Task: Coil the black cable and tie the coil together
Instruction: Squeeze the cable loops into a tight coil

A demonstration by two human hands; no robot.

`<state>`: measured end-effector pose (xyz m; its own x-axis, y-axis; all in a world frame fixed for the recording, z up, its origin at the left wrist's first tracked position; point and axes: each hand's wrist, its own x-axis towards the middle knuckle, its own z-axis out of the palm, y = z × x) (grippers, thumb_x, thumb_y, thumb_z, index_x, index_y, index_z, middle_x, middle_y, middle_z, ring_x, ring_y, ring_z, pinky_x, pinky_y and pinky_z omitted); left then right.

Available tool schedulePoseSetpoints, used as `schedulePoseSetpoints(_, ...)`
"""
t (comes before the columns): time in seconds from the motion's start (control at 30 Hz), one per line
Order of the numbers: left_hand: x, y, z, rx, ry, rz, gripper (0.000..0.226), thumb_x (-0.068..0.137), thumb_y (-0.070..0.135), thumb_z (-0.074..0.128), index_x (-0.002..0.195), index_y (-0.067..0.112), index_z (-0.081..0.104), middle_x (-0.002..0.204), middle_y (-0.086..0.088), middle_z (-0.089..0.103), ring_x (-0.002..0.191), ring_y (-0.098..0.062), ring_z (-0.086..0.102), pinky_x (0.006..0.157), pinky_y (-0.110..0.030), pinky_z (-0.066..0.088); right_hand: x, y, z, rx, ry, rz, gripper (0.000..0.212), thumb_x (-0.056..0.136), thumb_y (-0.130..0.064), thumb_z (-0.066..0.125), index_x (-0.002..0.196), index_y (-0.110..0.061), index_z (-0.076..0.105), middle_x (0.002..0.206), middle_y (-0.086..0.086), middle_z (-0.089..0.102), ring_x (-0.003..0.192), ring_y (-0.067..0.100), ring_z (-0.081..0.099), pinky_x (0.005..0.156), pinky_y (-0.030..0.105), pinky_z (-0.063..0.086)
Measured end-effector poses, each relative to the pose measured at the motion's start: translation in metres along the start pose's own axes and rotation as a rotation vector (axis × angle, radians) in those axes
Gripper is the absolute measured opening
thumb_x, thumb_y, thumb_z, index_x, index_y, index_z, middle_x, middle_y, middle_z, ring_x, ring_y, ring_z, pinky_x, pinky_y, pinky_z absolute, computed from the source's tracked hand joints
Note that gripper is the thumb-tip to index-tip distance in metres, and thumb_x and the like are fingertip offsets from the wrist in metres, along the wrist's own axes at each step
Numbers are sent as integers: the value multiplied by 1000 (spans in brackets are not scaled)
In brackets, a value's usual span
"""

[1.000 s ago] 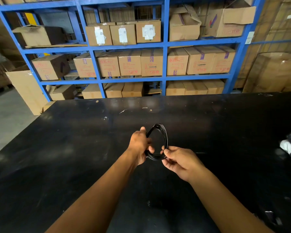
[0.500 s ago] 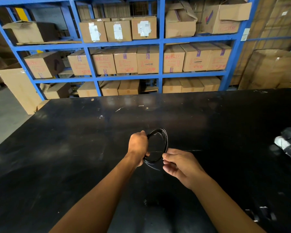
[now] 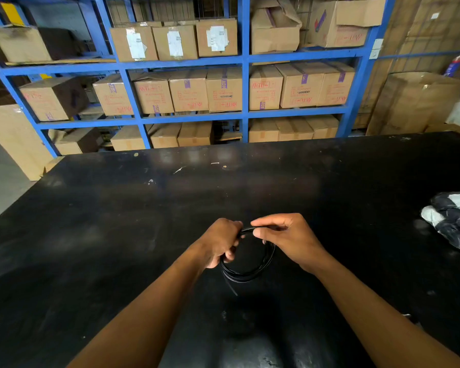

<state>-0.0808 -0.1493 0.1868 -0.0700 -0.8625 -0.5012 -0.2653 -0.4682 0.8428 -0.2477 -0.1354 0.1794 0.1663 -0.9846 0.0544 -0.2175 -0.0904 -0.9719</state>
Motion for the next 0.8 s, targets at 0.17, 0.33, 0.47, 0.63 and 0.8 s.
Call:
schedulePoseSetpoints(0.17, 1, -6, -3, 1, -25, -44, 45, 105, 27, 32, 66, 14, 48, 46, 4, 35, 33, -9, 25, 37, -19, 23, -4, 12, 1, -21, -75, -3, 29, 80, -11, 78, 104, -28, 76, 92, -3, 77, 80, 6, 70, 82, 26, 58)
schedulePoseSetpoints(0.33, 2, -10, -2, -2, -37, -97, 45, 107, 28, 31, 68, 13, 49, 44, 6, 35, 33, -8, 25, 36, -18, 23, -3, 24, 9, -74, -12, -54, 22, 82, -11, 76, 99, -24, 78, 85, -2, 77, 71, 11, 69, 73, 28, 58)
schedulePoseSetpoints(0.47, 3, -14, 2, -48, -38, -94, 45, 107, 29, 30, 72, 12, 51, 45, 5, 37, 36, -9, 26, 36, -19, 23, -2, 33, 13, -75, 41, -53, 17, 83, -12, 75, 96, -22, 79, 83, -3, 77, 69, 17, 70, 69, 27, 58)
schedulePoseSetpoints(0.63, 5, -23, 8, -243, -80, -26, 43, 107, 30, 34, 77, 10, 56, 51, 5, 34, 43, -10, 28, 38, -21, 27, -2, 43, 10, -47, 135, -29, 16, 83, -8, 74, 95, -17, 80, 88, -2, 78, 72, 24, 72, 70, 31, 60)
schedulePoseSetpoints(0.8, 6, -31, 21, -323, -70, 94, 34, 104, 38, 44, 78, 16, 49, 60, 5, 38, 41, -6, 28, 35, -18, 23, -3, 50, 1, -7, 239, 32, 16, 83, -10, 74, 94, -20, 80, 87, -6, 77, 68, 11, 71, 69, 24, 57)
